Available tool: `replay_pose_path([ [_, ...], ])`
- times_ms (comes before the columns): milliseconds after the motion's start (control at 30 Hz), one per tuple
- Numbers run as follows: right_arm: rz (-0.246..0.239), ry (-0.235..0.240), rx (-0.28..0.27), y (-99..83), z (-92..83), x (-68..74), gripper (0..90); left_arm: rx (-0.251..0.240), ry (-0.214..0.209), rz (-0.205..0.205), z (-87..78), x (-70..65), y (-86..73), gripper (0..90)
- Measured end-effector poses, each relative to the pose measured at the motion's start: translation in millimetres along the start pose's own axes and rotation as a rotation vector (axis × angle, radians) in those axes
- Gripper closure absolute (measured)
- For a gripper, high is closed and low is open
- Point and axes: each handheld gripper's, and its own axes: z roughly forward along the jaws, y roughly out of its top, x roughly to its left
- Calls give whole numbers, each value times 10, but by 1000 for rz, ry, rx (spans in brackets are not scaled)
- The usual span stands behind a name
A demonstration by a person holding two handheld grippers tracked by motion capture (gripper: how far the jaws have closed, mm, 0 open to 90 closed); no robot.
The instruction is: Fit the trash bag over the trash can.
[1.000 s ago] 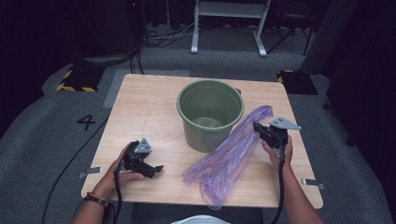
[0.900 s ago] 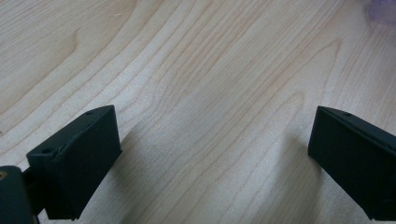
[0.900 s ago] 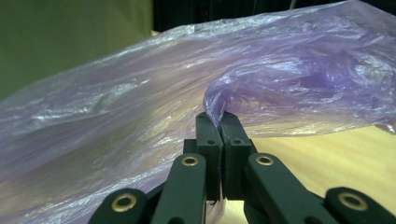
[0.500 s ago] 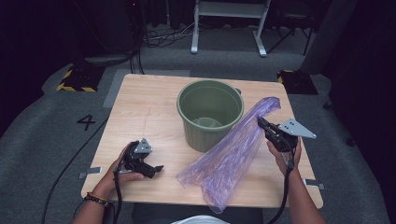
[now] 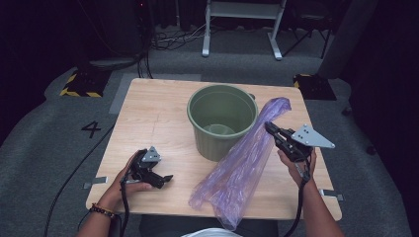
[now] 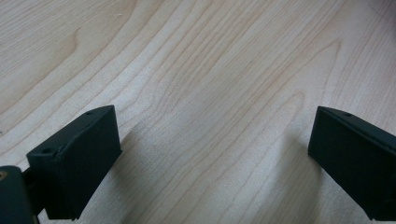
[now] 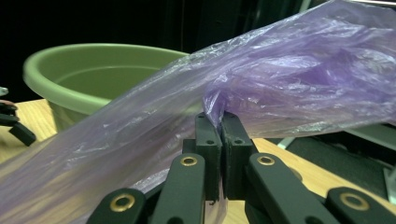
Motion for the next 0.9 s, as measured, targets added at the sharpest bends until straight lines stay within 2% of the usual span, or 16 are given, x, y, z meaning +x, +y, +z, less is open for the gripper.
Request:
replay_pose_path([
  [67, -20, 6, 0, 55, 25, 32, 880, 2, 7, -7, -2, -2, 8, 25],
  [133, -39, 17, -2, 110, 53, 63, 880, -3, 7, -34, -26, -1, 32, 173],
  [200, -53, 30, -5, 169, 96, 92, 881, -34, -37, -62, -68, 7, 67, 219],
  [233, -55, 40, -8, 188, 110, 99, 880, -61, -46, -73, -101, -6, 91, 192],
  [267, -60, 49, -8, 213, 128, 113, 880, -87, -52, -69, -139, -20, 122, 150],
  [300, -76, 65, -11, 259, 157, 147, 880, -134, -70, -61, -226, -86, 200, 180],
  [400, -95, 76, -14, 302, 178, 186, 880, -183, -97, -44, -306, -190, 300, 168],
  [433, -109, 89, -20, 339, 195, 217, 880, -222, -162, -21, -357, -329, 428, 168],
  [467, -109, 89, -20, 339, 195, 217, 880, -222, -162, -21, -357, -329, 428, 163],
  [500, -118, 89, -19, 371, 215, 244, 881, -233, -190, 28, -373, -494, 564, 159],
  [533, -118, 89, -19, 371, 215, 244, 881, -233, -190, 28, -373, -494, 564, 159],
  [567, -128, 92, -23, 397, 235, 266, 881, -220, -222, 65, -352, -648, 695, 158],
  [600, -133, 91, -23, 409, 245, 278, 881, -220, -222, 65, -352, -648, 695, 157],
  [633, -141, 88, -22, 421, 254, 292, 881, -220, -245, 75, -307, -776, 808, 158],
  [767, -177, 92, -22, 455, 288, 341, 881, -212, -294, 68, -154, -952, 1019, 156],
  [900, -186, 102, -25, 465, 316, 364, 882, -170, -263, 46, 66, -1063, 1194, 156],
])
